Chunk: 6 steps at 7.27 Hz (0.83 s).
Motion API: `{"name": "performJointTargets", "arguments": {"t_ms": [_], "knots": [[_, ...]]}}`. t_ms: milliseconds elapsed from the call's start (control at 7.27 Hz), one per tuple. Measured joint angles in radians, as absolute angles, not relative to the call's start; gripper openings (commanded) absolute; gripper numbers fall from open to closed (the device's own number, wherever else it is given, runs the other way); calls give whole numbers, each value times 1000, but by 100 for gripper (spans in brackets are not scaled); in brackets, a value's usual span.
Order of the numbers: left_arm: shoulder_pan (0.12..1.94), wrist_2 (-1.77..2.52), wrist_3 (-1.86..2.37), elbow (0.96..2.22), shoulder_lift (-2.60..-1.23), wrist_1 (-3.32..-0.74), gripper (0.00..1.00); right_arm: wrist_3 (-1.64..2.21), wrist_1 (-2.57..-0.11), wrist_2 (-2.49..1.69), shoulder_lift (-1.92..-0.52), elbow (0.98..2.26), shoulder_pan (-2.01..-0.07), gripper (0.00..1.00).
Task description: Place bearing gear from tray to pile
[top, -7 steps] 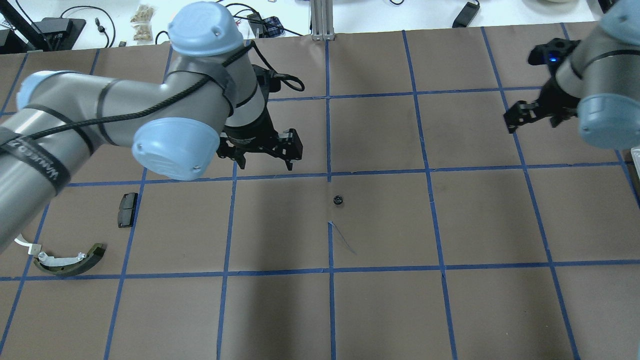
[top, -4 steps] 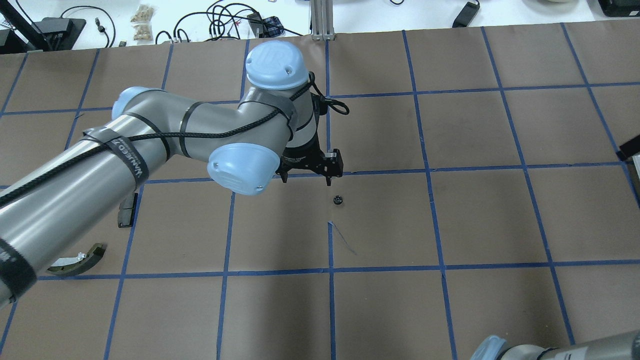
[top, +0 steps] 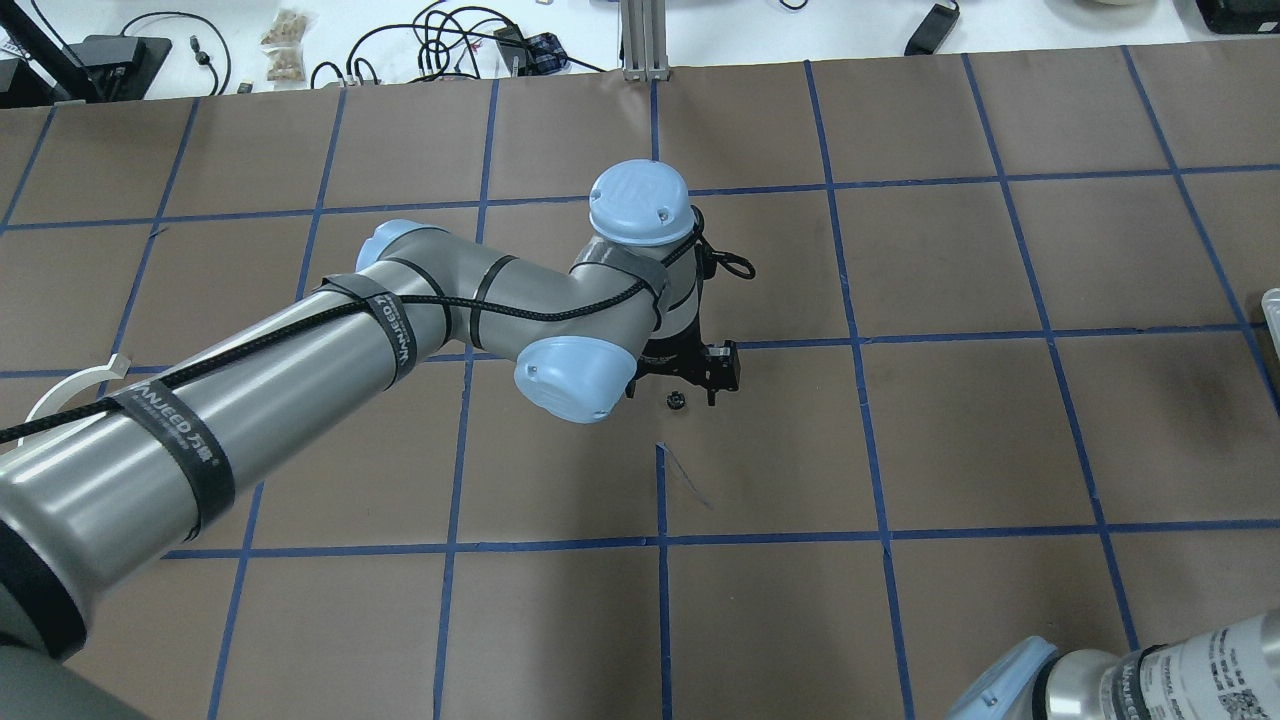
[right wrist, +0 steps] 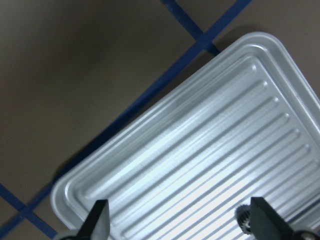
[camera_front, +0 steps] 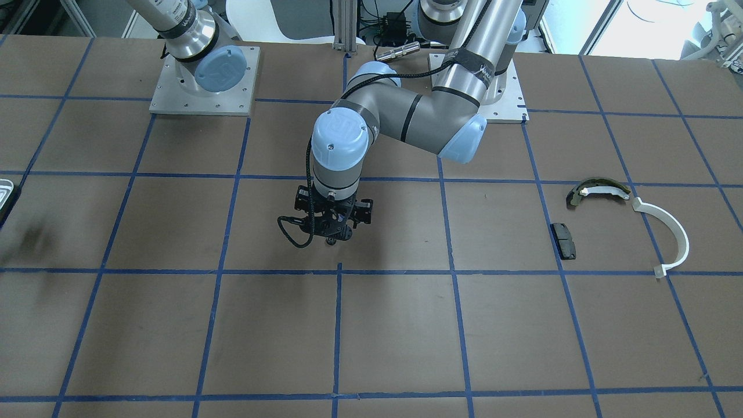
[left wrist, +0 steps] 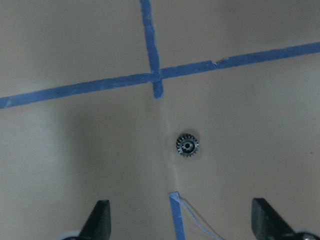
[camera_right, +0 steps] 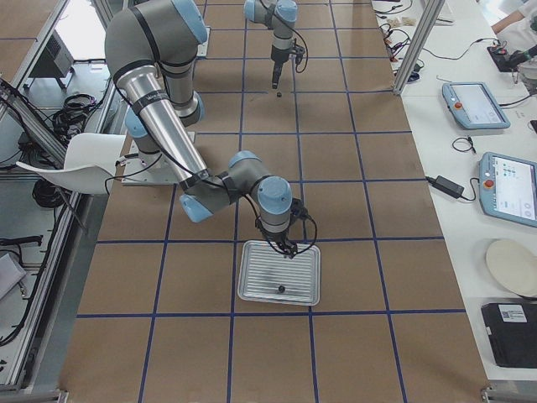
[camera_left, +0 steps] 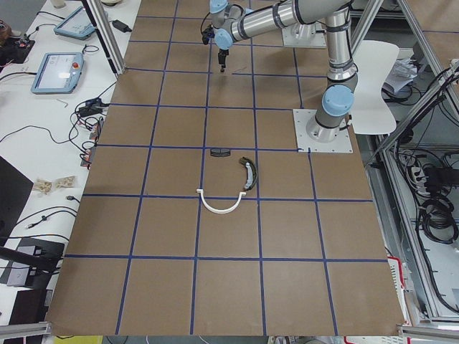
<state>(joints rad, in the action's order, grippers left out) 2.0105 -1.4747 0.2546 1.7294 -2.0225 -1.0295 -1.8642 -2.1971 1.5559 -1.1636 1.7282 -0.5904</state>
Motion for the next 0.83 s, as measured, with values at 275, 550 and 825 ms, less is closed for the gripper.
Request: {"name": "performJointTargets", "arguments": {"t_ms": [275,550,825], "knots": [[2015,-1474,251,1730,-2060,-980,83,-2063,-2191,1554,-1065,1602,-568,100],[2014,-1478,246,1730,-2086,-957,72,-2141,-2193,1554,-973,1546,-565,100],[2014,-1479,242,1729,-2101,-946,68,-2230,-2197,1555,-943,1524,-565,94]]}}
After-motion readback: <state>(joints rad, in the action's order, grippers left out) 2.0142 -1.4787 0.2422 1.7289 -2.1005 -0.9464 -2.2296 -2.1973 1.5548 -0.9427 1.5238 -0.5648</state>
